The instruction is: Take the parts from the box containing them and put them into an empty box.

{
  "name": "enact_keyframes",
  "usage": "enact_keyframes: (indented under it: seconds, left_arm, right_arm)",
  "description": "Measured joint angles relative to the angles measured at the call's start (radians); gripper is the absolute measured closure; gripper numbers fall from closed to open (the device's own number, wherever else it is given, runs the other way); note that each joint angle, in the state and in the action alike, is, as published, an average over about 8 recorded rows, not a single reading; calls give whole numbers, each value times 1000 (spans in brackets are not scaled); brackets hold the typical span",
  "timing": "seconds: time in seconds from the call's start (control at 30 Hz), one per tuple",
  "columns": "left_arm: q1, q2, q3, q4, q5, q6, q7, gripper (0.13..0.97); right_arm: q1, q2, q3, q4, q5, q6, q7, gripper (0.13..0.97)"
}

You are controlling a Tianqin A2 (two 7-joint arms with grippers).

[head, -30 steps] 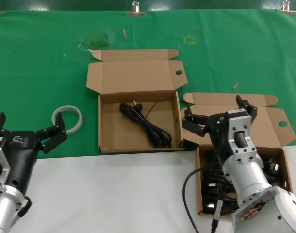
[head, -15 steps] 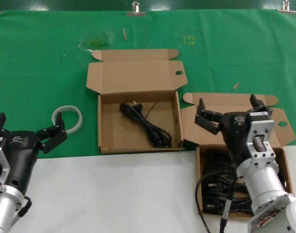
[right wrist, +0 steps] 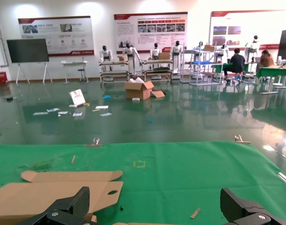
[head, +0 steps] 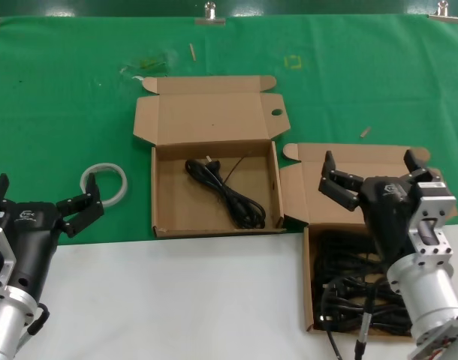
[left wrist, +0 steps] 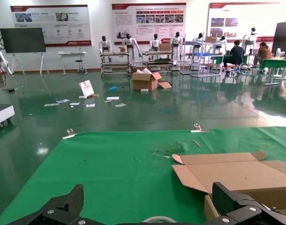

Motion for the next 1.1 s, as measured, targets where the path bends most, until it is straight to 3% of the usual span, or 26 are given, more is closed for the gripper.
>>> enact_keyframes:
  seconds: [0.43,1.1]
  left_arm:
    - [0,0,0,0,0,0,0,132]
    - [0,0,0,0,0,0,0,132]
  right_arm:
    - [-48,0,70,25,-147,-76,196,129]
    - [-51,0,75,27,-157,-81,210,129]
